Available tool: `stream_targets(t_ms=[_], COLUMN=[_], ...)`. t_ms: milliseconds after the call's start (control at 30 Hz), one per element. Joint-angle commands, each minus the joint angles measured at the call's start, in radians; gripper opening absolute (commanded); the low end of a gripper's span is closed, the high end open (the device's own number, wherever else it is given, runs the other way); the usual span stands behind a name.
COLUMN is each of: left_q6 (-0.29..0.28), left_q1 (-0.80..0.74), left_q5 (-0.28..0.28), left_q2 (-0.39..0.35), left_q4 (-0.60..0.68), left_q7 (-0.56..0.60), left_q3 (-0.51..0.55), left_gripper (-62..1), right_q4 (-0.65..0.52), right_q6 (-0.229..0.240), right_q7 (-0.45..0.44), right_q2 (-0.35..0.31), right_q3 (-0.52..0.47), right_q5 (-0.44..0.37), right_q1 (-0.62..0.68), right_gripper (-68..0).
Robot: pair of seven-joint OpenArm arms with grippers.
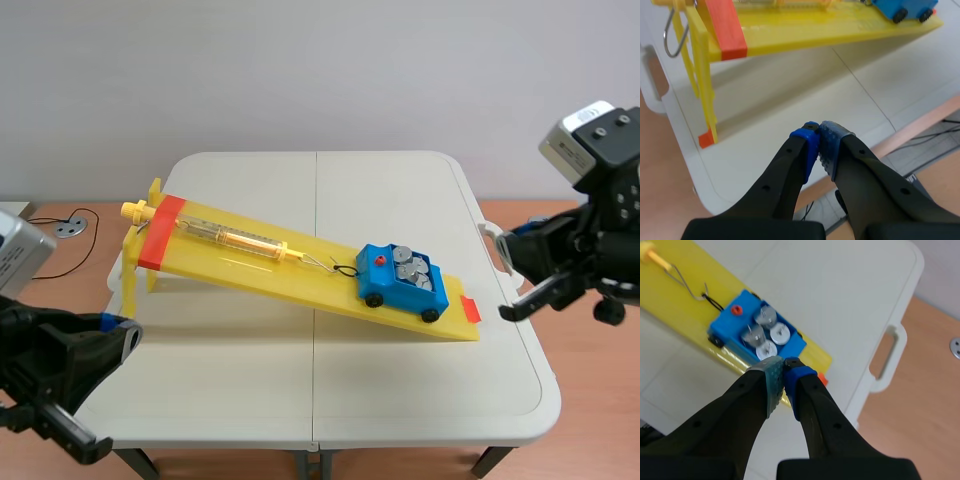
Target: Place the four metal weights on the blue cart on the ramp.
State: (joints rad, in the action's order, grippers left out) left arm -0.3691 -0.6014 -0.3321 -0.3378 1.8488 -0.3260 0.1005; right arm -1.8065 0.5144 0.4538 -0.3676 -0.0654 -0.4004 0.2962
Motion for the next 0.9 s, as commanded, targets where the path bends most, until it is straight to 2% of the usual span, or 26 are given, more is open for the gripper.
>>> stream_targets(t_ms=[0, 100, 233, 367, 533, 667, 867], left_q6=[-0.032, -0.038, -0.038, -0.031, 0.033, 0.086, 0.157], left_q1=[0.04, 0.073, 0.127, 0.175, 0.232, 0.271, 0.359], left_q5=[-0.041, -0.025, 0.048, 0.141, 0.256, 0.325, 0.408], left_q2=[0.048, 0.089, 0.145, 0.18, 0.212, 0.23, 0.257], left_q4=[0.13, 0.13, 0.13, 0.13, 0.129, 0.112, 0.021], left_q7=[0.089, 0.09, 0.09, 0.097, 0.101, 0.108, 0.115], left_q3=[0.017, -0.001, -0.053, -0.124, -0.211, -0.259, -0.286], left_gripper=[-57.8, -57.8, -58.0, -58.2, -58.2, -58.2, -58.2], right_q4=[-0.102, -0.133, -0.161, -0.164, -0.164, -0.164, -0.164], right_q6=[0.053, 0.085, 0.094, 0.127, 0.165, 0.191, 0.198], right_q7=[-0.098, -0.085, -0.076, -0.074, -0.074, -0.056, -0.056], right_q2=[-0.073, -0.1, -0.127, -0.128, -0.128, -0.127, -0.122], right_q3=[-0.065, -0.114, -0.179, -0.246, -0.319, -0.372, -0.438], right_q5=[-0.092, -0.116, -0.126, -0.132, -0.132, -0.13, -0.127], right_q1=[0.014, 0.097, 0.212, 0.324, 0.461, 0.581, 0.735], right_gripper=[-66.9, -66.9, -66.9, -66.9, -66.9, -66.9, -66.9])
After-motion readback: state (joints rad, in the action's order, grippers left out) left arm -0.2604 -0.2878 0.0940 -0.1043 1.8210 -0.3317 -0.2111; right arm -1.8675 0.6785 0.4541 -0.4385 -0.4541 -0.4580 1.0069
